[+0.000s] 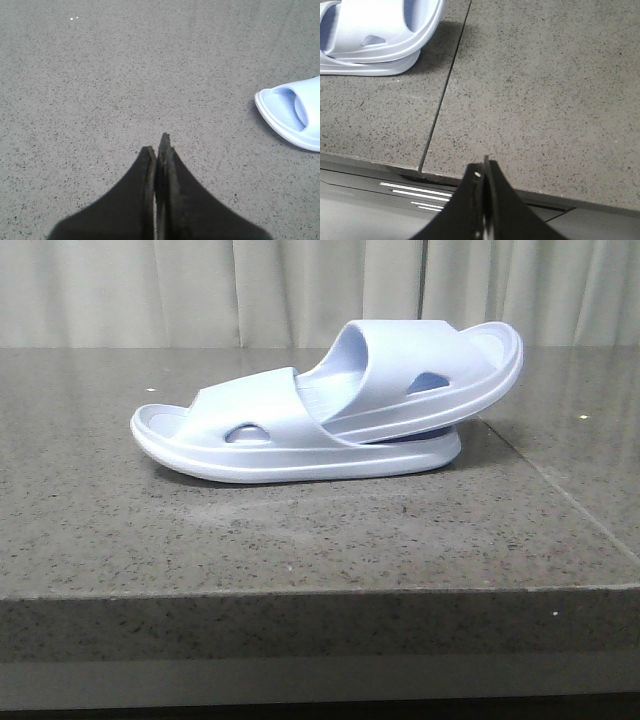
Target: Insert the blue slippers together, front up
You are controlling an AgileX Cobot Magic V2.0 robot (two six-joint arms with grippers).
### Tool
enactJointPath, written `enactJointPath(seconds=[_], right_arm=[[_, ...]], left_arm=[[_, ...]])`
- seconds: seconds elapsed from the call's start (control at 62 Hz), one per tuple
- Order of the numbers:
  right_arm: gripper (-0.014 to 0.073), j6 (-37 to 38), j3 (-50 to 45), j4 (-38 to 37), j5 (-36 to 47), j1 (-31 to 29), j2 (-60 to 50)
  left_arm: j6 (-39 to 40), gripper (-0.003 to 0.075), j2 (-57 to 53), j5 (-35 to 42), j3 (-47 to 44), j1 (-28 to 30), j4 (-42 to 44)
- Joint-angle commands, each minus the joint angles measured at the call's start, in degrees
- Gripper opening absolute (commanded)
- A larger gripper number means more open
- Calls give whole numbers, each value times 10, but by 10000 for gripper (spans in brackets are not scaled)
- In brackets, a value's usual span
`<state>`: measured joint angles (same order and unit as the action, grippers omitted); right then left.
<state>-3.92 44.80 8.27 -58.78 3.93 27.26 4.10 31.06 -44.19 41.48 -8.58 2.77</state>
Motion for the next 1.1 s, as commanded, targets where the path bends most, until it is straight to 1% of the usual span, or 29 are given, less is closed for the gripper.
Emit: enactJointPath(seconds=[0.0,0.322,0.435,0.516,0.612,0.677,0.87,1.08], right_arm=[[-118,-1,14,-2,41,1,3],[-118,-1,14,-2,41,1,3],[-118,-1,14,-2,41,1,3],[-118,-1,14,-2,39,1,3],[-118,-1,14,-2,39,1,3],[-118,-1,14,-2,39,1,3],[-118,-1,14,-2,39,1,3],[-118,-1,14,-2,39,1,3]], left_arm=[[5,-20,2,46,14,2,1],[5,-20,2,46,14,2,1],[2,-20,-1,56,0,3,3],[-23,-20,-16,95,-24,14,-9],[-51,-20,-51,166,-69,36,-39],[-51,-20,-84,197,-108,50,-41],[-51,-20,-189,259,-211,85,-41],[-51,-20,-283,353,-331,99,-54]])
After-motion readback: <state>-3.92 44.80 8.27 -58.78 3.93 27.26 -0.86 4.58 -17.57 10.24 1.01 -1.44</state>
